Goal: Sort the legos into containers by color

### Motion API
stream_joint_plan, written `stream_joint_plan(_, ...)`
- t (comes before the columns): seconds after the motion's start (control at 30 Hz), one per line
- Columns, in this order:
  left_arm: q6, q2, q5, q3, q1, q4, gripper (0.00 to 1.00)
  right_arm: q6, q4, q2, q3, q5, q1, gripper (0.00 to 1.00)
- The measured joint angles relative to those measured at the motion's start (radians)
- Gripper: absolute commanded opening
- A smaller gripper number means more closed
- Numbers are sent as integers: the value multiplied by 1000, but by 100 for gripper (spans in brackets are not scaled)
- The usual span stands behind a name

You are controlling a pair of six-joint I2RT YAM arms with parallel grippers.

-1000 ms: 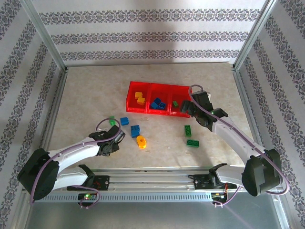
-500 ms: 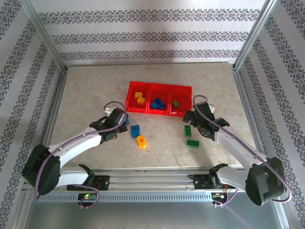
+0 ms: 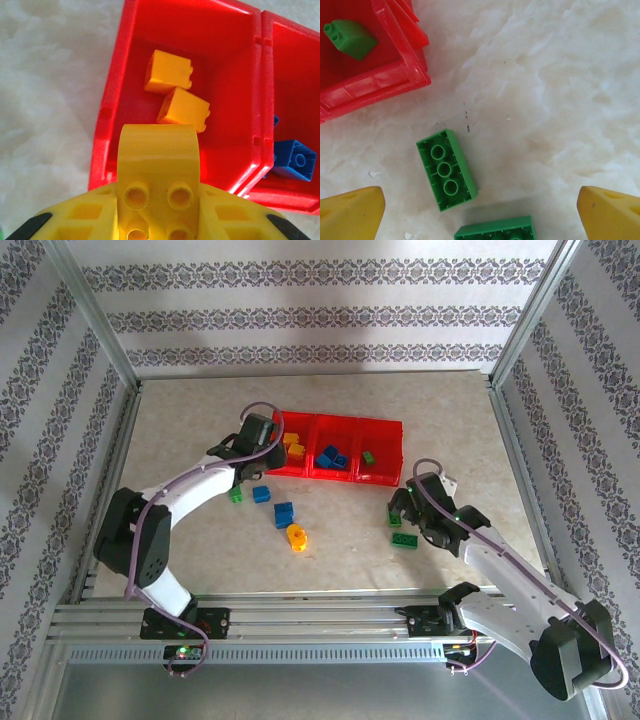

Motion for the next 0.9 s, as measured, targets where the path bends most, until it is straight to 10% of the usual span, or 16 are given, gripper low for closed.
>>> stream_joint_plan(0.9, 130, 242, -77, 256, 13, -126, 45, -14, 22, 228, 25, -10, 80, 90)
